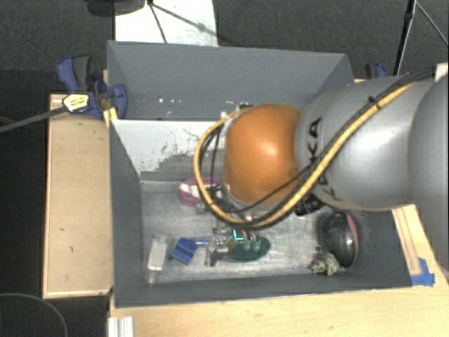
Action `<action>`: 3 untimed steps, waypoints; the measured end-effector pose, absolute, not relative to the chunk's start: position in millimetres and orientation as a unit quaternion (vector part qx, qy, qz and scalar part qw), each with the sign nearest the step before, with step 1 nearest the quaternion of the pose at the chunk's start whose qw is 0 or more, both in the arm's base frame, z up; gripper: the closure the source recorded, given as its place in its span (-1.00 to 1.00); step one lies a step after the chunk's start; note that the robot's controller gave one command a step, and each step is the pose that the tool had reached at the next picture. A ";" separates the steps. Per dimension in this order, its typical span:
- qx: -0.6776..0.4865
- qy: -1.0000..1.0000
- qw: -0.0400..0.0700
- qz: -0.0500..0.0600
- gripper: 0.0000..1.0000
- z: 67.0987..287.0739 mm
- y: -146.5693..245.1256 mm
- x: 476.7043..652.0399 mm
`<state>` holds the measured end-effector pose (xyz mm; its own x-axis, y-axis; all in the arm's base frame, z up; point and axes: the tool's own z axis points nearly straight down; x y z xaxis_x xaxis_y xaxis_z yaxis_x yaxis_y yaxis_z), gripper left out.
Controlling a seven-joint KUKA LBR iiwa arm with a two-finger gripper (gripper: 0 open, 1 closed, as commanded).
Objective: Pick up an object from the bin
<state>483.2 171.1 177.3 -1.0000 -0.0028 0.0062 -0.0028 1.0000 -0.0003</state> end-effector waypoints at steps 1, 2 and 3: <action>0.058 -0.998 -0.004 -0.002 -1.00 70.9 173.7 508.7; 0.130 -0.991 -0.004 -0.001 -1.00 71.8 195.8 483.8; 0.125 -0.992 -0.002 -0.001 -1.00 72.3 195.7 485.0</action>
Offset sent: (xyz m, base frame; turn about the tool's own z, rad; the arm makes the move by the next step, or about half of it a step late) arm 0.0231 0.0018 -0.1073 -0.1138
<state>485.0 195.7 72.3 -0.9689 -0.2474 -0.0050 -0.2474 0.9689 0.0014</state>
